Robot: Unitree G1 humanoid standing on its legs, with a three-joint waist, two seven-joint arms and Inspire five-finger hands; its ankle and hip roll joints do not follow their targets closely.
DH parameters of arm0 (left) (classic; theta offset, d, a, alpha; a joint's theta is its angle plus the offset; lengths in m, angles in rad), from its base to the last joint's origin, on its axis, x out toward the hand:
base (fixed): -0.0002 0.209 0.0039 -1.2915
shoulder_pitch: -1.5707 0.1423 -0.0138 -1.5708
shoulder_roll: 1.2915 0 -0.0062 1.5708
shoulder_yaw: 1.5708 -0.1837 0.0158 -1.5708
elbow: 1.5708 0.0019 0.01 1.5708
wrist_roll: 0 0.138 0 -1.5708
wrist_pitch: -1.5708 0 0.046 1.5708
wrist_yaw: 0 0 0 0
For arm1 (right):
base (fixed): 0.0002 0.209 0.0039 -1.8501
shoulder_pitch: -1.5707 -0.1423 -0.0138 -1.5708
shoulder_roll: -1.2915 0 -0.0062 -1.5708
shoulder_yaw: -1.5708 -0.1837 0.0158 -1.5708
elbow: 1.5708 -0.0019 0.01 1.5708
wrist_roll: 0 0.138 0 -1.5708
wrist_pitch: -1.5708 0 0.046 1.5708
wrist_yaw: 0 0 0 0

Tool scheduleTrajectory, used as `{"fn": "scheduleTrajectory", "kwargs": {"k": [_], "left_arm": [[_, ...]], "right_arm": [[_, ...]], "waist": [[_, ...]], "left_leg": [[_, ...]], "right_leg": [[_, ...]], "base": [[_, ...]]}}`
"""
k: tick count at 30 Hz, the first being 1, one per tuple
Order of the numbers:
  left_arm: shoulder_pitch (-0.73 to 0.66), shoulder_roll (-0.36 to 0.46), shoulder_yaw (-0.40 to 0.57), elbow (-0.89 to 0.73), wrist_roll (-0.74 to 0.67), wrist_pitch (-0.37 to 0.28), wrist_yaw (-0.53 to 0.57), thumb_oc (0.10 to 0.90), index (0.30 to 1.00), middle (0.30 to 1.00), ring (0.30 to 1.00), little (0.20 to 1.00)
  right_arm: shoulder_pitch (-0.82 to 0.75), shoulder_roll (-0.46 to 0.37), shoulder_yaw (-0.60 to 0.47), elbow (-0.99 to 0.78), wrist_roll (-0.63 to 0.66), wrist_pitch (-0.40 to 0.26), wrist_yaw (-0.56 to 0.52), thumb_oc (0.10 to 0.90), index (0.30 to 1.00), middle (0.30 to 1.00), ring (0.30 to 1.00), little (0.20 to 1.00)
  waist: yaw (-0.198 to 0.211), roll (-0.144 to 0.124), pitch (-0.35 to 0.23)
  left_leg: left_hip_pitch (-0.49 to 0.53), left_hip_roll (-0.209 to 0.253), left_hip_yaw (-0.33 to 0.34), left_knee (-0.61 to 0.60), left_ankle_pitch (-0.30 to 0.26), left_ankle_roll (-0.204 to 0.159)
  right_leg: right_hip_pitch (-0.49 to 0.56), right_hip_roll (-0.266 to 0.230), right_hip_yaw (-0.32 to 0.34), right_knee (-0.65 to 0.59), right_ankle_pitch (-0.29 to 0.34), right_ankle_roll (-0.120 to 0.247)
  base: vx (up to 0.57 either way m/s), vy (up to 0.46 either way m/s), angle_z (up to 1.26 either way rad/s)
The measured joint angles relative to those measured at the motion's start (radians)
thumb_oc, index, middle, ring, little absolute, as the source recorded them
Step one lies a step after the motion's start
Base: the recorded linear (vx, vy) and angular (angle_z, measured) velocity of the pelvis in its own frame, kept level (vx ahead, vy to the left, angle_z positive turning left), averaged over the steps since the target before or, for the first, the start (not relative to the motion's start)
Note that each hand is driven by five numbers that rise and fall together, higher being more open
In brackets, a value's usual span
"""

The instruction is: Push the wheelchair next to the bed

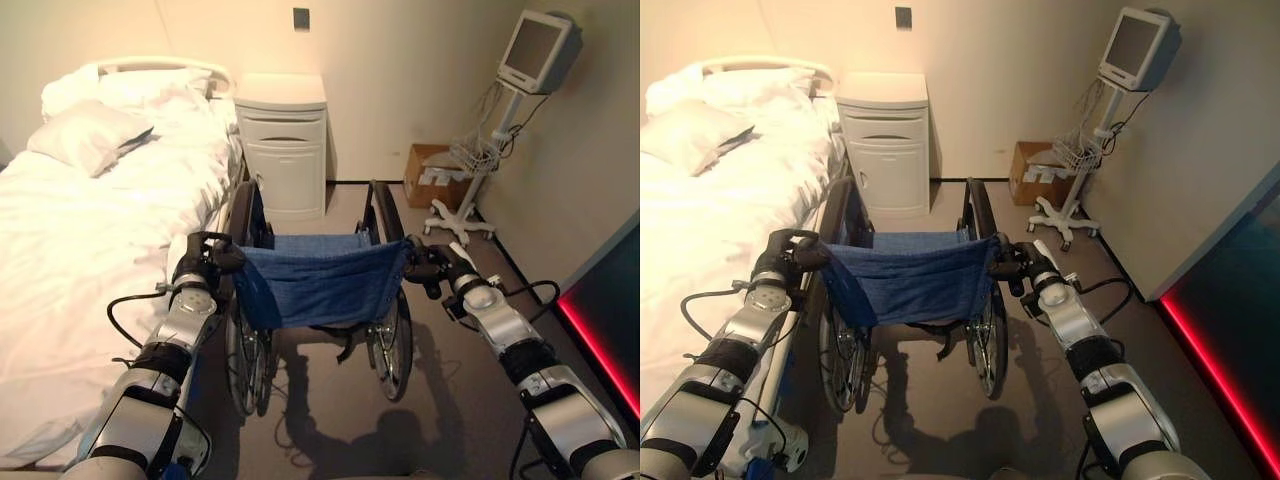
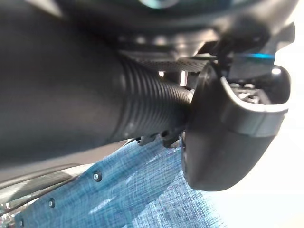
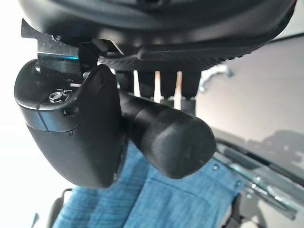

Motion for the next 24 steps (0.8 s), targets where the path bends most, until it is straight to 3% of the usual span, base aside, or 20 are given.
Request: {"fn": "scheduleTrajectory", "kwargs": {"k": [1, 3, 4, 5, 6, 7, 9, 11, 12, 13, 14, 15, 16, 17, 18, 20, 21, 22, 23, 24], "left_arm": [[0.0, 0.007, 0.001, 0.006, 0.002, -0.003, -0.007, 0.4, 0.3, 0.3, 0.3, 0.3], [0.0, 0.0, 0.005, 0.009, 0.004, -0.007, -0.016, 0.4, 0.3, 0.3, 0.3, 0.3], [-0.004, 0.008, 0.007, 0.009, 0.006, -0.009, -0.022, 0.4, 0.3, 0.3, 0.3, 0.3], [-0.003, -0.006, 0.016, 0.02, 0.011, -0.012, -0.021, 0.4, 0.3, 0.3, 0.3, 0.3], [-0.003, -0.028, 0.018, 0.024, 0.015, -0.012, -0.019, 0.4, 0.3, 0.3, 0.3, 0.3], [0.001, -0.039, 0.021, 0.027, 0.016, -0.014, -0.017, 0.4, 0.3, 0.3, 0.3, 0.3], [0.016, -0.076, 0.033, 0.025, 0.016, -0.024, -0.011, 0.4, 0.3, 0.3, 0.3, 0.3], [0.02, -0.1, 0.037, 0.027, 0.015, -0.028, -0.006, 0.4, 0.3, 0.3, 0.3, 0.3], [0.024, -0.1, 0.034, 0.028, 0.014, -0.03, -0.002, 0.4, 0.3, 0.3, 0.3, 0.3], [0.034, -0.102, 0.035, 0.029, 0.013, -0.03, -0.001, 0.4, 0.3, 0.3, 0.3, 0.3], [0.037, -0.107, 0.035, 0.053, -0.003, -0.043, 0.0, 0.4, 0.3, 0.3, 0.3, 0.3], [0.056, -0.092, 0.035, 0.042, -0.006, -0.046, 0.007, 0.4, 0.3, 0.3, 0.3, 0.3], [0.066, -0.082, 0.032, 0.036, -0.005, -0.046, 0.012, 0.4, 0.3, 0.3, 0.3, 0.3], [0.082, -0.063, 0.033, 0.014, -0.007, -0.049, 0.011, 0.4, 0.3, 0.3, 0.3, 0.3], [0.082, -0.057, 0.037, 0.007, -0.009, -0.055, 0.012, 0.4, 0.3, 0.3, 0.3, 0.3], [0.073, -0.067, 0.034, 0.011, -0.014, -0.053, 0.016, 0.4, 0.3, 0.3, 0.3, 0.3], [0.073, -0.072, 0.031, 0.01, -0.014, -0.054, 0.015, 0.4, 0.3, 0.3, 0.3, 0.3], [0.073, -0.072, 0.025, 0.008, -0.014, -0.054, 0.014, 0.4, 0.3, 0.3, 0.3, 0.3], [0.073, -0.074, 0.019, 0.006, -0.014, -0.054, 0.012, 0.4, 0.3, 0.3, 0.3, 0.3], [0.073, -0.08, 0.019, 0.002, -0.014, -0.053, 0.011, 0.4, 0.3, 0.3, 0.3, 0.3]], "right_arm": [[0.0, 0.001, 0.0, -0.004, 0.0, 0.01, 0.0, 0.4, 0.3, 0.3, 0.3, 0.3], [-0.005, 0.0, 0.001, -0.01, 0.001, 0.026, 0.0, 0.4, 0.3, 0.3, 0.3, 0.3], [-0.014, 0.001, 0.003, -0.009, 0.009, 0.034, 0.0, 0.4, 0.3, 0.3, 0.3, 0.3], [-0.024, -0.005, 0.003, -0.004, 0.011, 0.042, 0.0, 0.4, 0.3, 0.3, 0.3, 0.3], [-0.031, -0.024, 0.003, -0.004, 0.011, 0.046, 0.001, 0.4, 0.3, 0.3, 0.3, 0.3], [-0.036, -0.037, 0.005, -0.004, 0.011, 0.046, 0.003, 0.4, 0.3, 0.3, 0.3, 0.3], [-0.044, -0.056, 0.013, 0.034, 0.008, 0.035, 0.018, 0.4, 0.3, 0.3, 0.3, 0.3], [-0.049, -0.072, 0.025, 0.075, 0.001, 0.01, 0.032, 0.4, 0.3, 0.3, 0.3, 0.3], [-0.05, -0.069, 0.03, 0.084, 0.001, 0.008, 0.034, 0.4, 0.3, 0.3, 0.3, 0.3], [-0.05, -0.068, 0.039, 0.09, 0.001, 0.005, 0.034, 0.4, 0.3, 0.3, 0.3, 0.3], [-0.056, -0.066, 0.045, 0.118, 0.001, -0.016, 0.049, 0.4, 0.3, 0.3, 0.3, 0.3], [-0.041, -0.041, 0.043, 0.123, 0.0, -0.018, 0.051, 0.4, 0.3, 0.3, 0.3, 0.3], [-0.035, -0.031, 0.042, 0.123, 0.0, -0.02, 0.05, 0.4, 0.3, 0.3, 0.3, 0.3], [-0.029, -0.027, 0.043, 0.107, 0.0, -0.028, 0.05, 0.4, 0.3, 0.3, 0.3, 0.3], [-0.026, -0.027, 0.041, 0.1, 0.0, -0.032, 0.044, 0.4, 0.3, 0.3, 0.3, 0.3], [-0.026, -0.029, 0.037, 0.104, 0.0, -0.03, 0.037, 0.4, 0.3, 0.3, 0.3, 0.3], [-0.016, -0.034, 0.032, 0.106, 0.0, -0.03, 0.037, 0.4, 0.3, 0.3, 0.3, 0.3], [-0.016, -0.034, 0.029, 0.109, -0.001, -0.03, 0.036, 0.4, 0.3, 0.3, 0.3, 0.3], [-0.017, -0.042, 0.029, 0.11, -0.001, -0.031, 0.034, 0.4, 0.3, 0.3, 0.3, 0.3], [-0.023, -0.054, 0.03, 0.108, -0.001, -0.031, 0.035, 0.4, 0.3, 0.3, 0.3, 0.3]], "waist": [[0.006, -0.007, 0.0], [0.005, -0.035, -0.002], [0.009, -0.062, -0.003], [0.004, -0.057, -0.003], [0.005, -0.024, -0.002], [0.006, -0.01, 0.001], [0.032, 0.002, 0.004], [0.047, 0.01, 0.002], [0.052, -0.006, 0.011], [0.06, -0.005, 0.014], [0.068, -0.006, 0.019], [0.067, -0.032, 0.021], [0.076, -0.045, 0.016], [0.09, -0.045, 0.016], [0.092, -0.033, 0.019], [0.094, -0.023, 0.02], [0.096, -0.018, 0.019], [0.098, -0.018, 0.02], [0.096, -0.009, 0.018], [0.095, 0.012, 0.012]], "left_leg": [[0.013, 0.003, 0.001, 0.003, -0.009, -0.015], [0.016, 0.014, 0.025, 0.045, -0.036, -0.054], [0.008, 0.011, 0.022, 0.086, -0.062, -0.079], [-0.006, 0.036, 0.003, 0.139, -0.087, -0.101], [-0.022, 0.057, 0.01, 0.178, -0.099, -0.105], [-0.029, 0.073, 0.015, 0.214, -0.106, -0.123], [-0.068, 0.107, 0.041, 0.353, -0.114, -0.131], [-0.148, 0.149, 0.042, 0.535, -0.09, -0.173], [-0.2, 0.166, 0.036, 0.653, -0.043, -0.219], [-0.218, 0.171, 0.032, 0.699, -0.007, -0.226], [-0.308, 0.214, 0.012, 0.861, 0.088, -0.247], [-0.339, 0.2, 0.007, 0.823, 0.03, -0.23], [-0.334, 0.187, 0.019, 0.736, 0.014, -0.209], [-0.305, 0.185, 0.044, 0.473, 0.02, -0.206], [-0.302, 0.191, 0.055, 0.324, 0.023, -0.209], [-0.294, 0.183, 0.056, 0.236, 0.022, -0.209], [-0.278, 0.168, 0.066, 0.262, 0.017, -0.201], [-0.268, 0.155, 0.073, 0.301, 0.008, -0.185], [-0.23, 0.113, 0.078, 0.354, -0.018, -0.147], [-0.195, 0.097, 0.069, 0.321, -0.047, -0.123]], "right_leg": [[-0.006, -0.013, -0.007, -0.005, -0.001, -0.001], [0.003, -0.029, -0.086, 0.036, -0.008, 0.001], [0.016, -0.016, -0.063, 0.069, -0.018, -0.035], [0.027, 0.012, -0.034, 0.081, -0.018, -0.07], [0.038, 0.043, -0.026, 0.085, -0.024, -0.082], [0.048, 0.059, -0.019, 0.079, -0.031, -0.095], [0.096, 0.09, -0.024, 0.044, -0.036, -0.143], [0.129, 0.113, -0.031, 0.042, -0.064, -0.161], [0.154, 0.119, -0.024, 0.027, -0.069, -0.182], [0.167, 0.127, -0.026, 0.014, -0.071, -0.184], [0.208, 0.147, -0.027, -0.014, -0.08, -0.196], [0.224, 0.134, 0.008, -0.029, -0.075, -0.203], [0.222, 0.131, 0.028, -0.033, -0.077, -0.201], [0.224, 0.142, 0.034, -0.06, -0.077, -0.202], [0.226, 0.157, 0.032, -0.079, -0.076, -0.205], [0.234, 0.154, 0.033, -0.073, -0.076, -0.204], [0.24, 0.142, 0.029, -0.068, -0.073, -0.193], [0.239, 0.131, 0.024, -0.058, -0.075, -0.188], [0.239, 0.116, 0.026, -0.057, -0.075, -0.186], [0.236, 0.121, 0.021, -0.06, -0.078, -0.175]], "base": [[0.25, -0.243, 0.6], [0.21, -0.186, 0.49], [0.39, -0.201, 0.6], [0.37, -0.172, 0.64], [0.38, -0.163, 0.57], [0.24, -0.071, 0.4], [0.33, -0.072, 0.23], [0.38, -0.025, 0.25], [0.35, 0.038, 0.22], [0.43, 0.111, 0.1], [0.43, 0.233, -0.04], [0.44, 0.258, -0.12], [0.41, 0.288, -0.41], [0.39, 0.324, -0.5], [0.33, 0.293, -0.43], [0.33, 0.301, -0.19], [0.37, 0.327, -0.22], [0.3, 0.239, -0.32], [0.23, 0.164, -0.32], [0.27, 0.191, -0.36]]}}
